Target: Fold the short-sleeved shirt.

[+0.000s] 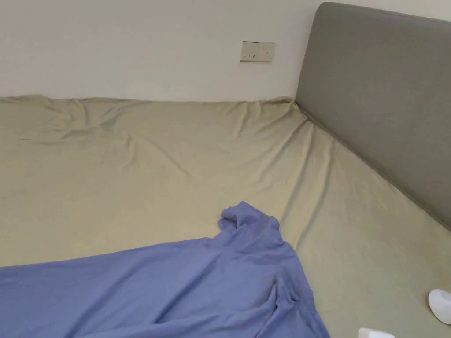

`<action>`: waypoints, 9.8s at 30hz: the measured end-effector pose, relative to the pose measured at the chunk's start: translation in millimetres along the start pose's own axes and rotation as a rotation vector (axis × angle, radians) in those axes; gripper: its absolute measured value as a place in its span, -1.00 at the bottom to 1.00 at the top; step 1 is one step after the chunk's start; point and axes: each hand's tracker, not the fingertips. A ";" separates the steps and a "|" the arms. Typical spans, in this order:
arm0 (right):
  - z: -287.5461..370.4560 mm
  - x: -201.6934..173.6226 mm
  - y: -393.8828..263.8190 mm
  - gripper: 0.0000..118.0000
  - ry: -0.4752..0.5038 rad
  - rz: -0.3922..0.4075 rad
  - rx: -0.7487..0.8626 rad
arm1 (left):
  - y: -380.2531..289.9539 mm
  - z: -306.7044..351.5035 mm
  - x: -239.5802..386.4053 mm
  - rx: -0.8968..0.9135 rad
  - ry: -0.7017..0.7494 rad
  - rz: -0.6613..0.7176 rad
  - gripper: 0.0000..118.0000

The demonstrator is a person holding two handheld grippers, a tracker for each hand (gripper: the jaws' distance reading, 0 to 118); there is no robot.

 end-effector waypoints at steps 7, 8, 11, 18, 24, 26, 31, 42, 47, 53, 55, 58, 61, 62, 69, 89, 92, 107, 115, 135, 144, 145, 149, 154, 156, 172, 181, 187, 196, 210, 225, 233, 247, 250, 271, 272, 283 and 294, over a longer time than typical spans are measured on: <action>-15.9 -8.2 2.9 -0.81 0.041 0.051 -0.025 | 12.5 19.5 -9.4 -0.020 -0.017 0.081 -0.82; -10.0 -9.4 3.0 -0.81 0.031 0.086 -0.009 | 13.3 27.2 -11.2 0.020 -0.014 0.108 -0.87; 7.3 -3.9 4.9 -0.81 0.042 0.068 -0.007 | 13.8 56.0 -18.5 0.061 -0.067 0.164 -0.92; 75.0 3.8 -9.1 -0.81 0.074 0.012 0.062 | -6.7 128.5 -36.8 0.127 -0.056 0.186 -0.93; 115.7 11.7 -60.2 -0.81 0.001 0.099 -0.005 | -63.5 160.0 -68.2 0.072 0.050 0.182 -0.93; 121.4 17.6 -83.2 -0.81 0.023 0.072 -0.055 | -90.4 162.0 -80.0 0.015 0.036 0.237 -0.93; 122.4 18.9 -123.1 -0.80 0.004 0.034 -0.128 | -141.1 138.2 -91.2 -0.106 0.082 0.284 -0.92; 155.5 17.4 -95.0 -0.07 0.033 -0.035 0.032 | -123.2 170.1 -126.0 0.008 0.039 0.470 -0.76; 163.4 -1.6 -62.3 -0.97 0.096 0.003 0.110 | -70.4 181.9 -123.6 0.162 -0.034 0.437 -1.00; 131.1 -27.0 -59.0 -0.97 0.144 0.060 0.005 | 1.5 119.5 -102.0 0.170 -0.077 0.290 -1.00; 123.7 -30.6 -61.7 -0.97 0.147 0.065 -0.023 | 21.2 84.8 -94.5 0.125 -0.068 0.221 -0.88; 120.7 -30.6 -63.9 -0.97 0.162 0.084 -0.056 | 37.9 39.6 -86.1 0.047 -0.106 0.152 0.15; 120.8 -30.0 -60.4 -0.97 0.138 0.105 -0.078 | 47.7 6.0 -79.6 -0.002 -0.154 0.140 0.67; 120.5 -29.8 -58.8 -0.97 0.123 0.108 -0.082 | 47.5 -0.8 -78.0 0.008 -0.156 0.135 0.60; 116.7 -21.7 -48.0 -0.97 0.140 0.025 -0.073 | 36.6 -42.7 -70.6 -0.069 -0.094 0.109 0.32; -16.3 -20.1 73.6 0.41 0.093 0.009 -0.025 | 33.7 -11.2 -52.1 -0.100 -0.129 0.064 -0.92; -58.0 -21.8 88.0 0.41 0.068 0.021 -0.098 | 31.8 -15.4 -60.1 -0.094 -0.149 0.102 -0.93; -0.7 -26.0 93.6 -0.90 0.146 0.136 -0.062 | 33.3 35.8 -63.9 -0.003 -0.150 0.167 -0.93; 127.9 2.7 23.5 -0.89 0.176 0.080 0.057 | -14.4 135.1 -97.4 0.084 -0.163 0.189 -0.93; 126.5 15.0 -122.7 -0.30 -0.044 0.089 -0.147 | -143.0 113.5 -89.9 -0.133 -0.057 0.166 -0.62; 189.9 -11.5 -84.9 -0.29 -0.034 0.212 0.089 | -120.5 176.3 -111.9 0.059 -0.074 0.234 -0.97; 197.0 -16.9 -78.8 -0.71 -0.008 0.222 0.109 | -117.0 186.3 -114.9 0.093 -0.081 0.254 -0.97; 206.7 -39.8 -71.4 -0.97 0.060 0.222 0.178 | -110.8 208.0 -117.2 0.141 -0.134 0.282 -1.00; 197.2 -61.1 -86.6 -0.97 0.189 0.208 0.112 | -117.9 189.7 -125.1 0.070 -0.234 0.346 -1.00; 185.9 -60.5 -90.6 -0.97 0.212 0.188 0.058 | -120.4 173.7 -130.8 0.040 -0.224 0.365 -0.87; 190.4 -86.9 -77.4 -0.97 0.242 0.203 0.022 | -133.9 87.8 -140.7 -0.134 -0.481 0.389 0.62; 180.2 -97.2 -78.0 -0.97 0.279 0.203 -0.017 | -124.0 115.4 -136.7 -0.136 -0.419 0.377 -0.79; 186.0 -85.4 -76.5 -0.97 0.255 0.166 -0.003 | -124.4 123.6 -151.7 -0.134 -0.373 0.453 -0.79; 188.9 -54.1 -74.4 -0.97 0.226 0.113 0.044 | -96.1 144.0 -194.9 -0.039 -0.107 0.451 -0.82; 181.9 -54.3 -90.8 -0.97 0.274 0.093 0.013 | -76.9 187.1 -39.6 -0.058 -0.414 0.199 -0.82; 185.1 -40.3 -94.0 -0.97 0.247 0.046 0.040 | -92.8 179.1 10.0 -0.157 -0.687 0.216 0.11; 173.1 -50.8 -100.3 -0.97 0.275 0.059 0.001 | -94.6 160.3 -1.1 -0.118 -0.265 0.114 -0.89; 175.9 -47.2 -99.3 -0.97 0.264 0.055 -0.012 | -113.0 180.8 36.1 -0.135 -0.710 0.181 -0.92; 177.1 -47.2 -97.9 -0.97 0.258 0.055 -0.005 | -101.0 202.0 -14.1 -0.008 -0.710 0.267 -0.98; 174.5 -76.5 -99.8 -0.97 0.272 0.136 -0.047 | -127.8 86.7 -103.9 -0.163 -0.742 0.543 -0.75; 173.5 -77.1 -99.5 -0.97 0.273 0.137 -0.051 | -130.3 85.4 -105.7 -0.170 -0.717 0.608 -0.75; 174.2 -69.9 -95.3 -0.95 0.263 0.124 -0.037 | -133.0 158.6 -185.4 0.077 -0.565 0.802 -0.77; 165.6 -78.0 -99.2 -0.95 0.309 0.116 -0.049 | -97.2 235.2 -125.0 0.101 -0.455 0.400 -0.77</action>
